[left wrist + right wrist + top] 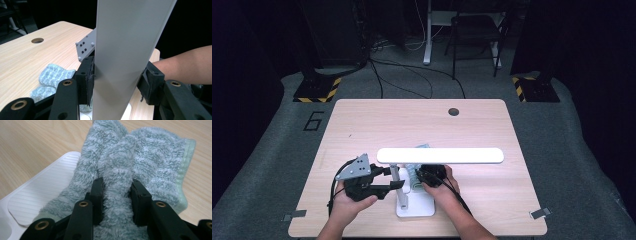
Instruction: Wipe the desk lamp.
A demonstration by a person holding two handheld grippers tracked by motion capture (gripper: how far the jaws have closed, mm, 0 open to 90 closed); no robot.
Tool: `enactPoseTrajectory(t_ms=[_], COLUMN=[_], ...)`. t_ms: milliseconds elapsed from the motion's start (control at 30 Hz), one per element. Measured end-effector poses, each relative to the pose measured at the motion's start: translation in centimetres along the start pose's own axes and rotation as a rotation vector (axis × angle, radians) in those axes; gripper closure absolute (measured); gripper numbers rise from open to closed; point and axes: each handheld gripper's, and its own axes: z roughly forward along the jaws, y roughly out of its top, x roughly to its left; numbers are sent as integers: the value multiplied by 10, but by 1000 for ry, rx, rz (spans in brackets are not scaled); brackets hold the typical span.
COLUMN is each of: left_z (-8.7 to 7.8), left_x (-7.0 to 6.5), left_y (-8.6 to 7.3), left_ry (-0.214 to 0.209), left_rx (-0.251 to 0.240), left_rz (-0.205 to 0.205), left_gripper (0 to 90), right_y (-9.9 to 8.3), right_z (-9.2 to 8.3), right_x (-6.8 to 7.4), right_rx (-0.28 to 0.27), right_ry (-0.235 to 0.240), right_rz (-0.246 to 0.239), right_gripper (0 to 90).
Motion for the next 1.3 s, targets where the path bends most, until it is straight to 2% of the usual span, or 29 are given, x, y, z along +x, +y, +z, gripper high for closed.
enactPoseTrajectory(t_ms=[300, 400, 567, 700, 767, 967, 1067, 1100, 1133, 1167, 1200, 1233, 1267, 1300], left_z=[1, 1, 2, 2, 2, 2, 3, 3, 3, 3, 3, 3, 3, 4], left_x=[-1, -1, -2, -1, -2, -2, -3, -3, -3, -3, -3, -2, -2, -2], left_y=[0, 0, 0, 0, 0, 1, 1, 2, 2, 2, 2, 2, 2, 2], left_ry=[-12, -8, -7, -9, -7, -14, -24, -27, -29, -31, -32, -35, -36, -36], left_rx=[4, 2, 1, 0, 0, 5, 9, 14, 16, 16, 14, 11, 12, 12], left_rz=[3, 4, 3, 2, 3, 3, -2, 3, 3, -2, -6, -3, -1, -2], left_gripper=[520, 520, 520, 520, 520, 518, 513, 512, 512, 512, 511, 510, 509, 509], right_y=[-7, -7, -7, -8, -9, -12, -12, -11, -9, -9, -8, -6, -5, -3], right_z=[-6, -6, -4, -4, -4, -4, -5, -7, -10, -10, -12, -15, -17, -19], right_x=[-5, -6, -14, -25, -31, -42, -40, -39, -34, -34, -30, -25, -21, -13], right_rx=[-10, -7, -12, -4, 1, 5, 7, -1, -18, -18, -41, -41, -61, -83], right_ry=[8, -3, -24, -50, -69, -98, -106, -103, -68, -68, -42, -6, 42, 92], right_rz=[16, 10, 76, 89, 113, 114, 113, 105, 99, 99, 88, 94, 73, 79], right_gripper=[669, 670, 671, 675, 678, 681, 683, 683, 684, 684, 683, 683, 683, 683])
